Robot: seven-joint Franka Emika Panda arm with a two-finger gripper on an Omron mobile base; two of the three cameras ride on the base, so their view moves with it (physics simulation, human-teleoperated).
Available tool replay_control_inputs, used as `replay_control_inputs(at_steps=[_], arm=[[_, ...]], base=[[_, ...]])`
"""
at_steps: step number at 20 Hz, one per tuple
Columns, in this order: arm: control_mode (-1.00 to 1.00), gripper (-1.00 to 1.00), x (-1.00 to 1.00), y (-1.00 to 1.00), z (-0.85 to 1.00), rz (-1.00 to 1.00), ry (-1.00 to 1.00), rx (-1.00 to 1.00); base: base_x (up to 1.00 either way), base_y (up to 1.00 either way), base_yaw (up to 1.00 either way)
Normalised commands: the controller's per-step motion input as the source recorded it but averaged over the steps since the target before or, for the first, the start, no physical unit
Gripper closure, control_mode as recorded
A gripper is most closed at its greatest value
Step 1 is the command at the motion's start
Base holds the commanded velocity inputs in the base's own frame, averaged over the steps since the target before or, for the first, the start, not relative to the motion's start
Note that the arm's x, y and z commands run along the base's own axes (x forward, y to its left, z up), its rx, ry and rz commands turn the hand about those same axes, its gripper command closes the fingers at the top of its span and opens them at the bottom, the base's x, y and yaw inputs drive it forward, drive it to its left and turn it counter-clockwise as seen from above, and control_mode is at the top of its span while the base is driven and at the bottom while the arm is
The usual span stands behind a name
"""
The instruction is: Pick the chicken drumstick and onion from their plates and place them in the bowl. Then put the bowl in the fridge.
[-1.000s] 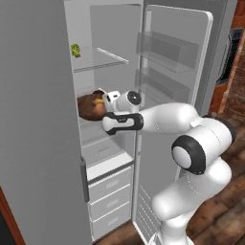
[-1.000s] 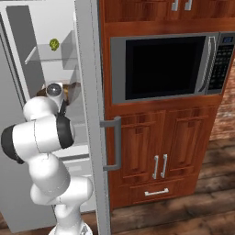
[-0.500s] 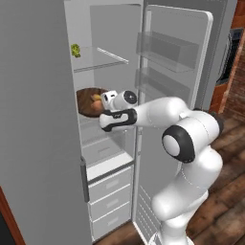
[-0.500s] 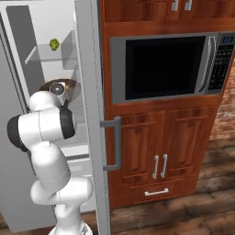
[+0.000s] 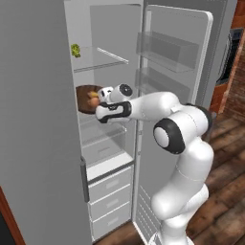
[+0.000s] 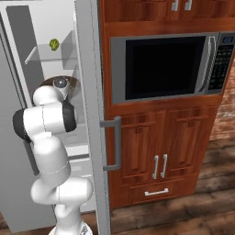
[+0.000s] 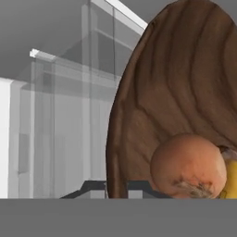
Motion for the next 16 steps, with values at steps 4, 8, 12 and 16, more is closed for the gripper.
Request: replay_control_inputs(at_steps=[4,8,12,16], arm=[[-1.00,1.00,0.23,0.22,0.00,0.00,0.02,0.00],[-1.00,1.00,0.28,0.19,0.00,0.00,0.00,0.00],[-1.00,1.00,0.22,0.16,0.00,0.00,0.01,0.00],[-1.00,-1.00,-0.01,0.02,-0.03,0.00,0.01,0.00]], base=[[0.00,0.00,0.00],[0.00,0.00,0.00],[0.00,0.00,0.00],[0.00,0.00,0.00]])
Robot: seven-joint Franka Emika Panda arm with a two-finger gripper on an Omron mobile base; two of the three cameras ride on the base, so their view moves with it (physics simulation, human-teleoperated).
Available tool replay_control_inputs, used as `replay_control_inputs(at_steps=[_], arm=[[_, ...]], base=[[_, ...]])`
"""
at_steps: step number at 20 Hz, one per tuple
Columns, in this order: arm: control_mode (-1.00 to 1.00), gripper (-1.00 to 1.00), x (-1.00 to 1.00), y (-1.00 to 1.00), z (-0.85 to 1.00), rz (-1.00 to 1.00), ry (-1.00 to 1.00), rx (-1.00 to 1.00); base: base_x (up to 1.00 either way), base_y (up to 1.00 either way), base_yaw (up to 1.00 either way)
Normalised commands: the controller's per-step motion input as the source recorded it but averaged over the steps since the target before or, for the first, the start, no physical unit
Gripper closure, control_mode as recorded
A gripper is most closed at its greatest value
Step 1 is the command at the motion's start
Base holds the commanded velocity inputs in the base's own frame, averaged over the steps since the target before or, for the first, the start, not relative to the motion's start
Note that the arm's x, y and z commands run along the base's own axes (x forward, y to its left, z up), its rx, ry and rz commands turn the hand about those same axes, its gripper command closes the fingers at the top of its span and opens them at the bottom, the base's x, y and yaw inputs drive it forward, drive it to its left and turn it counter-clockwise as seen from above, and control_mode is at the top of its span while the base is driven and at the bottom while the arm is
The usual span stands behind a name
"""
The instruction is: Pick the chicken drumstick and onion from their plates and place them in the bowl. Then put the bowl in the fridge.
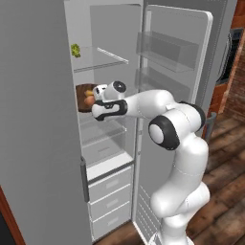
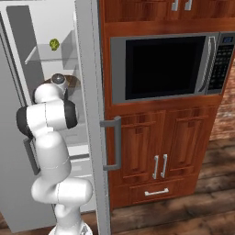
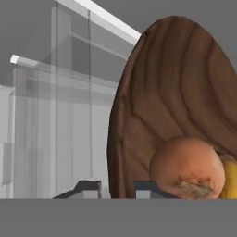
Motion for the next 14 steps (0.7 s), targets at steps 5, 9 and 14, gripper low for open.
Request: replay_control_inputs(at_steps=[5,9,14], arm=[[-1.00,-1.00,-0.09,-0.02,0.06,0.00,0.00,0.00],[-1.00,-1.00,-0.29,-0.08,0.19,0.00,0.00,0.00],[-1.00,-1.00,-0.52,-0.11,0.22,0.01,-0.02,0.00]], base=[[0.00,0.00,0.00],[0.00,0.00,0.00],[0.00,0.00,0.00]])
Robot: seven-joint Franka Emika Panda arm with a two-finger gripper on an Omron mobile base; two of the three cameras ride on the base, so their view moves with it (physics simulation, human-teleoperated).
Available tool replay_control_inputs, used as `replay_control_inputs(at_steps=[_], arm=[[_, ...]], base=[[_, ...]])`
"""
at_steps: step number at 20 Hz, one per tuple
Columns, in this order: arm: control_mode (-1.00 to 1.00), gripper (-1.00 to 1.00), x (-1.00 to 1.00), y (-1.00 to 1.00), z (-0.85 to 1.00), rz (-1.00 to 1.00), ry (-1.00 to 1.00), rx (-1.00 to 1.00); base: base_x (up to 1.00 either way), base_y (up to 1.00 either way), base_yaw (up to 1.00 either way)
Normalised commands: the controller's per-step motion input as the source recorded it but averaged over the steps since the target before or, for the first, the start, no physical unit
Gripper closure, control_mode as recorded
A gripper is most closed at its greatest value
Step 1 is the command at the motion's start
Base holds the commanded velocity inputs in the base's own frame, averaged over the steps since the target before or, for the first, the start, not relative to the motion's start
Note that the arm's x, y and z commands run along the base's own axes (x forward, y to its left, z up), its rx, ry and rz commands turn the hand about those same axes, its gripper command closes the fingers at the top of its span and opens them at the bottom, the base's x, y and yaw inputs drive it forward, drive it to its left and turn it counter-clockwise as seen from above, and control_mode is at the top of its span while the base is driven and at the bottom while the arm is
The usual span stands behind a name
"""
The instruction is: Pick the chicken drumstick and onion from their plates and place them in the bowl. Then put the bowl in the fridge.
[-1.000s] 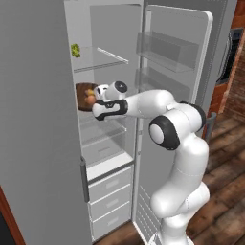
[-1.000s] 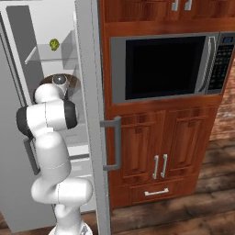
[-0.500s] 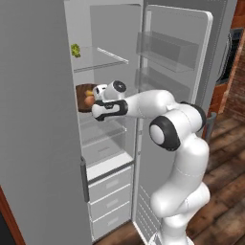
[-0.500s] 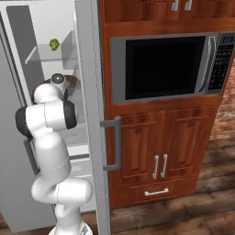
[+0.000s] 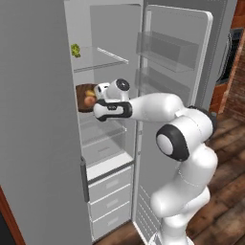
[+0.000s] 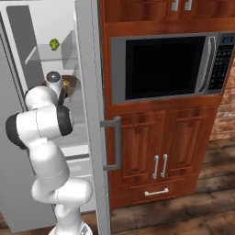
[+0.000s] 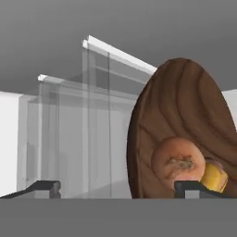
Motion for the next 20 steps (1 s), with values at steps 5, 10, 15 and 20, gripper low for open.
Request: replay_control_inputs(at_steps=[5,10,15,20], arm=[[-1.00,-1.00,-0.67,-0.09,0.18,0.01,0.00,0.00],[-1.00,-1.00,-0.79,-0.11,0.16,0.00,-0.01,0.00],[-1.00,-1.00,-0.82,-0.20,0.19,0.00,0.00,0.00],[-1.00,-1.00,-0.85,-0.28,0.22,0.00,0.00,0.00]], base=[[0.00,0.00,0.00],[0.00,0.00,0.00],[0.00,0.00,0.00],[0.00,0.00,0.00]])
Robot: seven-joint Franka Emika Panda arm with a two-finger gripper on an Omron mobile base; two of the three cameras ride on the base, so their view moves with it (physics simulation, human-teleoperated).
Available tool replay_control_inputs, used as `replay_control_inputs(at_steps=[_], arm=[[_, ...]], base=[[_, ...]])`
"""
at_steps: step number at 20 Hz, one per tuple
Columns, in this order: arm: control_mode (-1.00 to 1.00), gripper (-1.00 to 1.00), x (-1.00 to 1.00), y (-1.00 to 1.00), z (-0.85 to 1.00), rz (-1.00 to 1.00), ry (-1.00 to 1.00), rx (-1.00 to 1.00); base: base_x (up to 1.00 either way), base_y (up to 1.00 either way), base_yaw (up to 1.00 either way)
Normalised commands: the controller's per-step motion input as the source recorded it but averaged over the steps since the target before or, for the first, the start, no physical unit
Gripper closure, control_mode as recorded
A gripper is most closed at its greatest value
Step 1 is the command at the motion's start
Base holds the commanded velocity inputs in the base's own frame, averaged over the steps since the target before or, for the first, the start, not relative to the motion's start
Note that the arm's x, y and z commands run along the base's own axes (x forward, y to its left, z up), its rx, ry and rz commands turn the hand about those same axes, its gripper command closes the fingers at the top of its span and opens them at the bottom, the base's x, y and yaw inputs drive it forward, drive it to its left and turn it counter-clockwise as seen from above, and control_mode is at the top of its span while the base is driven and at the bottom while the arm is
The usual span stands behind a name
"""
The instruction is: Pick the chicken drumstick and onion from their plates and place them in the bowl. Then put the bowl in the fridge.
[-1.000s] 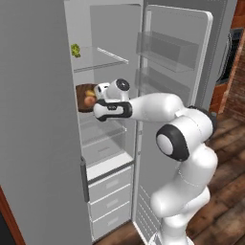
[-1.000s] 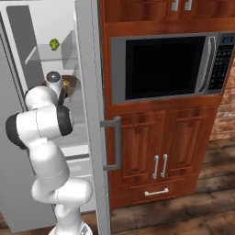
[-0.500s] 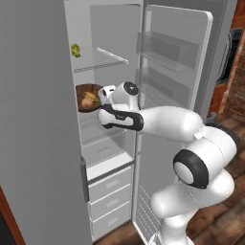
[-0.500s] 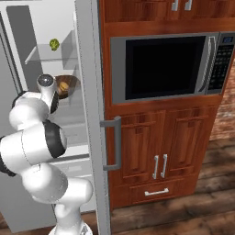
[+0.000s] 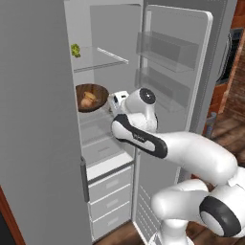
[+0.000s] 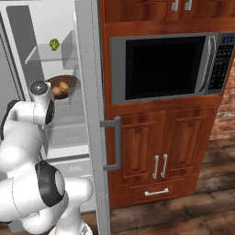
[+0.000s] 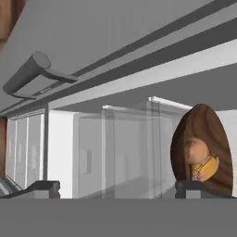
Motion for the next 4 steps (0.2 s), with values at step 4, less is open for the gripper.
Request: replay_control_inputs(at_steps=[4], arm=[[-1.00,-1.00,-0.82,-0.33,0.25,0.00,0.00,0.00]], base=[[0.00,0.00,0.00]])
